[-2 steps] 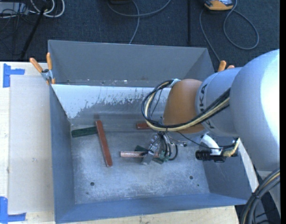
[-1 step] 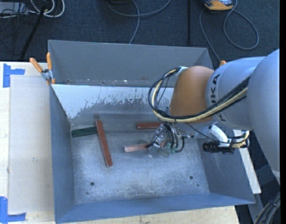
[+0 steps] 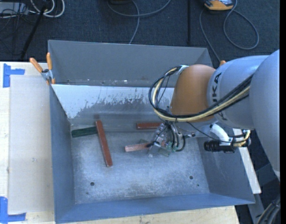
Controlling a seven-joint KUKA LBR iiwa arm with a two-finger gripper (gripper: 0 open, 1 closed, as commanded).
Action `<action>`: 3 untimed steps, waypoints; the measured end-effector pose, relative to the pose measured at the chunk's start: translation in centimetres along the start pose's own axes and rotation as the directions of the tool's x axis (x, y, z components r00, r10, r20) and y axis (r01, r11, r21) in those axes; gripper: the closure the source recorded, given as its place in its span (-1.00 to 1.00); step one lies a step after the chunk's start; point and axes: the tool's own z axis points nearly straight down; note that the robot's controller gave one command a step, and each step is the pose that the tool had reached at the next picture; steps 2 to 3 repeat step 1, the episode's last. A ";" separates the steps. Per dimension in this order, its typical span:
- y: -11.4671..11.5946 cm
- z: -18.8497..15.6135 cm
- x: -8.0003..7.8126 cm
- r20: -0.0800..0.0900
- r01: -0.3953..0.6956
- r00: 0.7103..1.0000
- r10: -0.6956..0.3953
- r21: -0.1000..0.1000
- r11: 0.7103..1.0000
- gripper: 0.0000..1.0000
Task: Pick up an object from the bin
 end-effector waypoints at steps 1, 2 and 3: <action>0.0 -4.4 -0.1 0.003 0.005 1.000 -0.005 -0.002 1.000 1.00; 0.0 -4.4 -0.1 0.003 0.005 1.000 -0.005 -0.002 1.000 1.00; 0.0 -4.4 -0.1 0.003 0.005 1.000 -0.005 -0.002 1.000 1.00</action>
Offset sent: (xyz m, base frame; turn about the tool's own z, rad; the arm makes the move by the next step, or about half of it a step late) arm 0.0001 0.0001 0.0422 0.0000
